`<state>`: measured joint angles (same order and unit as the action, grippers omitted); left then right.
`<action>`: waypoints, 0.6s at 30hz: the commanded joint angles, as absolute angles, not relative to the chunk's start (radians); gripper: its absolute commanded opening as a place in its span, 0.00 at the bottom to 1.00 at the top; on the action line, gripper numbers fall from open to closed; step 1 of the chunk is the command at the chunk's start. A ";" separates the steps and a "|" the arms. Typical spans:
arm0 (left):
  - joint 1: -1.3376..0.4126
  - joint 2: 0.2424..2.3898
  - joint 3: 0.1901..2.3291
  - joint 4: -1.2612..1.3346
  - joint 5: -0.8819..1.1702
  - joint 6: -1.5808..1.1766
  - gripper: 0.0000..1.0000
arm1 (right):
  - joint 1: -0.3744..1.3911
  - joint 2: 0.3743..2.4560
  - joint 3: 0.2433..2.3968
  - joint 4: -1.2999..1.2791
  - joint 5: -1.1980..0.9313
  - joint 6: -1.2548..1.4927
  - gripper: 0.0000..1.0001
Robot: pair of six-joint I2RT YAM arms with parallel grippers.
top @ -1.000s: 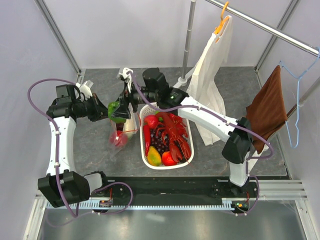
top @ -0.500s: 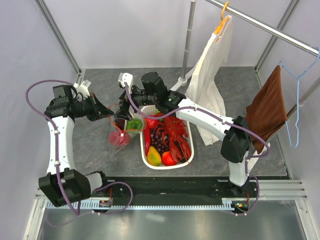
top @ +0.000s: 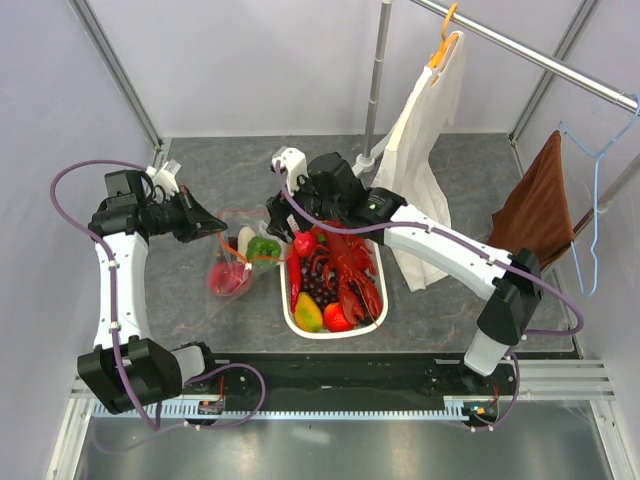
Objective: Place the food in the zip-top bag and seal the zipper
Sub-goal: Adjust the zipper food storage bag at the center of the board.
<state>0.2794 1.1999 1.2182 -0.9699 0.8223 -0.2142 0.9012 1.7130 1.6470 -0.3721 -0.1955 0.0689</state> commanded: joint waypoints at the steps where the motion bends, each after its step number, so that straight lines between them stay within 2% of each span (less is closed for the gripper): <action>1: 0.284 1.192 1.235 -0.948 0.858 -0.239 0.02 | 0.900 1.722 1.588 -0.456 -0.126 0.144 0.83; 10: 0.285 1.173 1.235 -0.956 0.850 -0.224 0.02 | 0.881 1.812 1.606 -0.471 -0.115 0.158 0.73; 11: 0.285 1.177 1.235 -0.956 0.851 -0.222 0.02 | 0.870 1.821 1.612 -0.471 -0.129 0.161 0.66; 13: 0.287 1.178 1.236 -0.956 0.853 -0.222 0.02 | 0.862 1.839 1.620 -0.474 -0.185 0.182 0.58; 15: 0.285 1.180 1.235 -0.956 0.853 -0.222 0.02 | 0.861 1.845 1.623 -0.474 -0.221 0.195 0.42; 16: 0.287 1.177 1.233 -0.956 0.853 -0.221 0.02 | 0.858 1.848 1.626 -0.474 -0.273 0.199 0.32; 17: 0.287 1.177 1.235 -0.956 0.851 -0.218 0.02 | 0.856 1.847 1.632 -0.474 -0.302 0.209 0.06; 18: 0.287 1.177 1.235 -0.956 0.847 -0.216 0.02 | 0.854 1.841 1.635 -0.466 -0.323 0.216 0.00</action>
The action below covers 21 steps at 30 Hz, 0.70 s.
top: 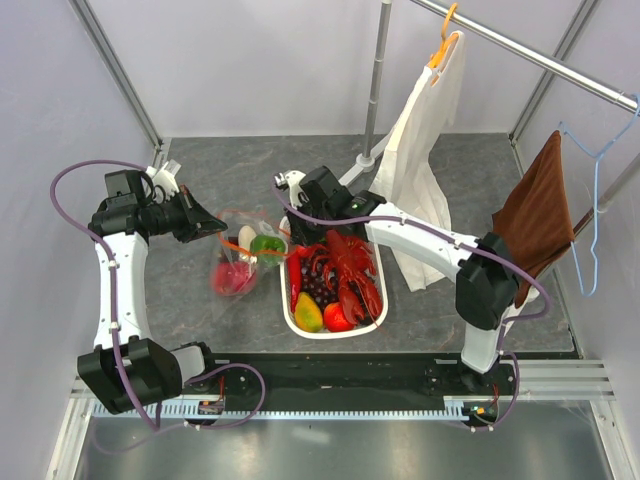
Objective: Place the food in the zip-top bag and seal the zipper
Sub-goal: Adjust the zipper food storage bag at the center of the board.
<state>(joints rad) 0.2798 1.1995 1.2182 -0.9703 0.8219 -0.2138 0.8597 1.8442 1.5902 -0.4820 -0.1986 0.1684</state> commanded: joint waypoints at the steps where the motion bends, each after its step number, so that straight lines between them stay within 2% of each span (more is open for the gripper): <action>1: 0.287 1.177 1.235 -0.959 0.841 -0.210 0.02 | 0.856 1.827 1.641 -0.459 -0.342 0.224 0.00; 7: 0.287 1.177 1.348 -1.110 0.694 0.045 0.02 | 0.864 1.776 1.816 -0.423 -0.431 0.311 0.00; 12: 0.285 1.077 1.333 -1.158 0.571 0.172 0.07 | 0.871 1.764 1.830 -0.465 -0.439 0.296 0.00; 21: 0.279 1.123 1.292 -1.213 0.581 0.207 0.04 | 0.864 1.851 1.830 -0.572 -0.419 0.224 0.00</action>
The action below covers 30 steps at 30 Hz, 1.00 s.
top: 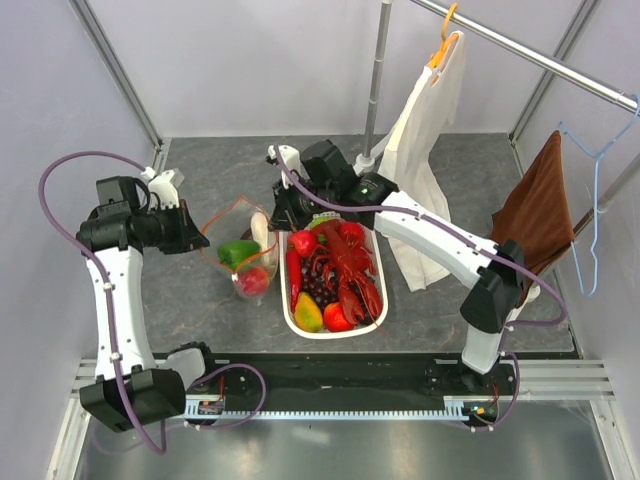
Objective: Place the food in the zip-top bag and seal the zipper
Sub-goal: Adjust the zipper food storage bag at the center of the board, then pick up the fake vegetable from the bin.
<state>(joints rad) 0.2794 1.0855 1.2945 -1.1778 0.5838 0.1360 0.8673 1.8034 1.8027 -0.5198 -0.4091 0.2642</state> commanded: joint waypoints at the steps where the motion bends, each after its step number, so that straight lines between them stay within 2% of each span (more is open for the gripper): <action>1: 0.276 1.134 1.293 -1.218 0.580 0.207 0.04 | 0.864 1.855 1.844 -0.572 -0.414 0.218 0.00; 7: 0.273 1.189 1.290 -1.215 0.609 0.201 0.02 | 0.861 1.897 1.919 -0.574 -0.388 0.184 0.00; 8: 0.273 1.198 1.293 -1.213 0.623 0.193 0.02 | 0.861 1.905 1.922 -0.580 -0.379 0.163 0.03; 9: 0.273 1.206 1.293 -1.212 0.626 0.178 0.02 | 0.861 1.907 1.925 -0.584 -0.377 0.158 0.21; 12: 0.275 1.229 1.290 -1.197 0.644 0.143 0.02 | 0.844 1.898 1.928 -0.584 -0.383 0.137 0.41; 13: 0.273 1.236 1.290 -1.192 0.646 0.135 0.02 | 0.827 1.888 1.930 -0.587 -0.387 0.127 0.56; 16: 0.273 1.250 1.292 -1.177 0.664 0.110 0.02 | 0.783 1.830 1.881 -0.594 -0.426 0.062 0.71; 18: 0.273 1.250 1.296 -1.158 0.678 0.094 0.02 | 0.773 1.764 1.801 -0.604 -0.428 -0.022 0.75; 22: 0.273 1.255 1.313 -1.144 0.681 0.080 0.02 | 0.773 1.655 1.645 -0.582 -0.426 -0.042 0.75; 25: 0.273 1.256 1.313 -1.141 0.678 0.071 0.02 | 0.776 1.612 1.522 -0.519 -0.393 0.105 0.75; 27: 0.273 1.255 1.310 -1.140 0.673 0.066 0.02 | 0.790 1.605 1.455 -0.493 -0.335 0.207 0.69; 30: 0.273 1.250 1.308 -1.137 0.669 0.063 0.02 | 0.827 1.631 1.443 -0.491 -0.230 0.343 0.66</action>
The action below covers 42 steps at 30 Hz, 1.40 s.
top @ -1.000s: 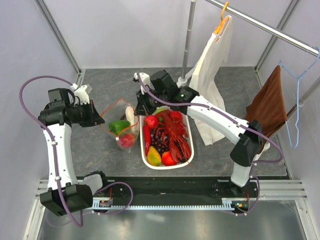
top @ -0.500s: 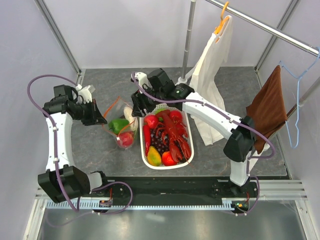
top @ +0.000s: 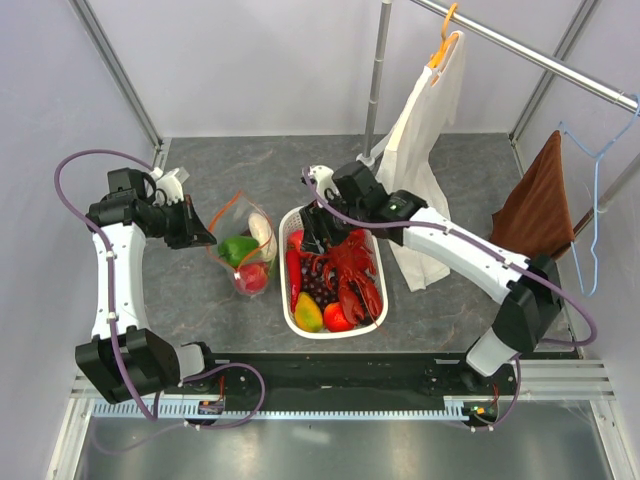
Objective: Place the food in the zip-top bag and seal the zipper
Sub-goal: Pick up the fake vegetable from the bin.
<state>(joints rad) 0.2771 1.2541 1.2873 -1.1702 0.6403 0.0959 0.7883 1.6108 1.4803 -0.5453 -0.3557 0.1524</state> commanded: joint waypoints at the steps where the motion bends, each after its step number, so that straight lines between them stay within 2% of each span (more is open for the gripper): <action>1: 0.275 1.249 1.307 -1.137 0.667 0.061 0.02 | 0.839 1.643 1.447 -0.488 -0.156 0.382 0.65; 6: 0.273 1.247 1.310 -1.128 0.663 0.055 0.02 | 0.891 1.696 1.488 -0.498 0.034 0.544 0.57; 20: 0.275 1.250 1.322 -1.120 0.661 0.048 0.02 | 0.891 1.873 1.548 -0.480 -0.116 0.733 0.49; 42: 0.275 1.240 1.336 -1.112 0.647 0.037 0.02 | 0.887 1.934 1.519 -0.468 -0.101 0.775 0.53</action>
<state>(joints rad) 0.2771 1.2541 1.2980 -1.1461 0.6373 0.0624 0.8898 1.9152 1.5124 -0.4858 -0.1150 0.7513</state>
